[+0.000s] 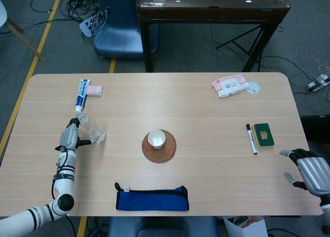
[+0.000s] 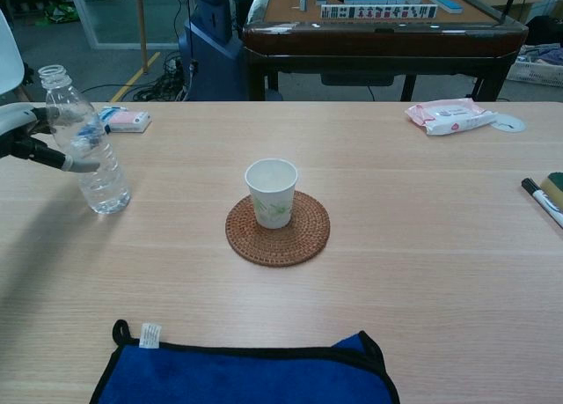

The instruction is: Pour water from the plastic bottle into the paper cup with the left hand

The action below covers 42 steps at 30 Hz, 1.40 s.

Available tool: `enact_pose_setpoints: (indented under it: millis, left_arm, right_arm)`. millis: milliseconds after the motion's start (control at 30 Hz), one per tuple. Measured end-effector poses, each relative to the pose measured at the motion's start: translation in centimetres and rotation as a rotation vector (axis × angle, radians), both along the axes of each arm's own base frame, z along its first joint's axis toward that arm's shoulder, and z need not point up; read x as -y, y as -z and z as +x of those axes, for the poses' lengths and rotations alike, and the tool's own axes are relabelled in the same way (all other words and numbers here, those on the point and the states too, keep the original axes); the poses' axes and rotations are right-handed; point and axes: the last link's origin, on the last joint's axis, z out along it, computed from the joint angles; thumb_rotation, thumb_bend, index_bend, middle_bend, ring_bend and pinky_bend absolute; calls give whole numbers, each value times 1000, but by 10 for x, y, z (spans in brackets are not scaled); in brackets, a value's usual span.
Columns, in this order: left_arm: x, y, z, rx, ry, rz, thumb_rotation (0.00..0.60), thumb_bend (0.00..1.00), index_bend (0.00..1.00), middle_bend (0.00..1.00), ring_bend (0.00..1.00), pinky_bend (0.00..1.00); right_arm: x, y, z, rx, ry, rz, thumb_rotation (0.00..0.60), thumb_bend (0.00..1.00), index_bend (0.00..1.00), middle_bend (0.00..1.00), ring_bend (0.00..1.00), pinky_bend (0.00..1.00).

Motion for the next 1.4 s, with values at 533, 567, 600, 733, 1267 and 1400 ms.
enact_pose_setpoints:
  millis: [533,567,600,733,1267,1400]
  left_arm:
    - [35,-49,-32,-96,77,-6,600,119,72,25,0,51]
    - [38,-52,-34,-109,89,-3,600,119,79,25,0,54]
    - [42,-56,-36,-125,107,6,600,119,93,26,0,55]
    - [60,-70,-43,-180,170,61,600,119,139,53,0,74]
    - [164,-85,-72,-591,360,60,600,119,306,120,0,90]
    - [176,-90,-75,-651,335,34,600,119,305,120,0,90]
  right_arm:
    - [-2,5,0,-19,-1,12,600,310,286,322,247,327]
    - [-2,6,0,-22,-1,14,600,310,286,322,247,327]
    - [-2,6,0,-25,-1,15,600,310,286,322,247,327]
    - [-2,8,0,-38,-4,18,600,310,286,322,247,327]
    - [-3,11,2,-97,-13,2,600,310,336,344,247,326]
    - [-4,11,4,-101,-20,0,600,310,336,345,247,327]
